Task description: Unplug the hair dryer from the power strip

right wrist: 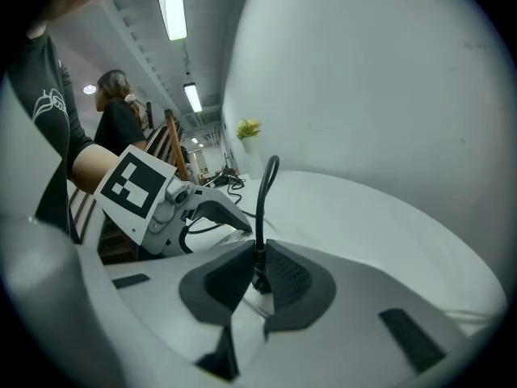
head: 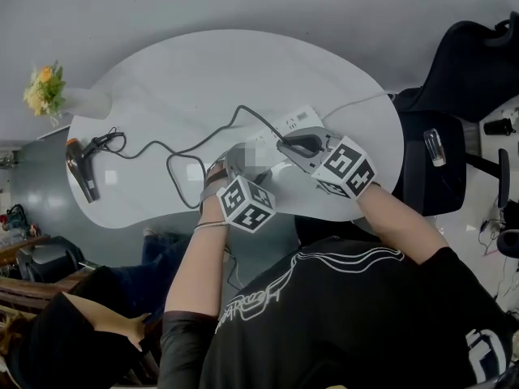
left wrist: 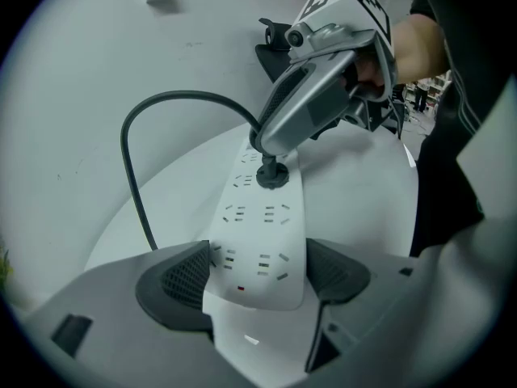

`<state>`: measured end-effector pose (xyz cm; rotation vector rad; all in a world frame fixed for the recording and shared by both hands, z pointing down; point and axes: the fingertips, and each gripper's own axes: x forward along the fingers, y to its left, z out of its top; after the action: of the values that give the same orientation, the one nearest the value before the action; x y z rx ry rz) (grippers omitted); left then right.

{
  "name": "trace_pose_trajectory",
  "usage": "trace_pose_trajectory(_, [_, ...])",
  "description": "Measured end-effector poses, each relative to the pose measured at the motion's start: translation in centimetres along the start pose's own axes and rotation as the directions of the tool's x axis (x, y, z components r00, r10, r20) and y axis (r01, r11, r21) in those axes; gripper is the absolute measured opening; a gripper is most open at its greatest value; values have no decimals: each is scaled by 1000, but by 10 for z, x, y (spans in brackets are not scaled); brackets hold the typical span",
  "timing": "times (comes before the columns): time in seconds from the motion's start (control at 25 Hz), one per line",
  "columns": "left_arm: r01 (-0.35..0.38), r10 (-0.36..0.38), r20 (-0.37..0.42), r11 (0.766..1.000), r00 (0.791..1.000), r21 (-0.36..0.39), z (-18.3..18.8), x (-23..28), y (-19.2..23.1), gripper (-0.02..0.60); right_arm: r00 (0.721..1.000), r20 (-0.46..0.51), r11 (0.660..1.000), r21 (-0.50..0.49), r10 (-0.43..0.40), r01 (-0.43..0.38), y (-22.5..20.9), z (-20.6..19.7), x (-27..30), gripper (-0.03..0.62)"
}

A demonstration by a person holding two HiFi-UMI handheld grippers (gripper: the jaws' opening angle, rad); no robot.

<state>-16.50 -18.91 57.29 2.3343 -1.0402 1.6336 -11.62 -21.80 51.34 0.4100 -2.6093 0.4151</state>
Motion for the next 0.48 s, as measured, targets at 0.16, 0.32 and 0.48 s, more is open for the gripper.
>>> trace_pose_trajectory(0.16, [3,-3,-11,1000,1000,1,0,1,-1,364,999,-29,996,-85,-23,21,4,2,0,26])
trace_pose_trajectory(0.32, [7,-7,-33,1000,999,3,1,2,-1,362,994,-87,977,-208,-65,46,10,2,3,26])
trace_pose_trajectory(0.48, [7,-7,-26,1000,1000,5,1,1,-1,362,999,44,998,-64,-17,20,1,22,-10,26])
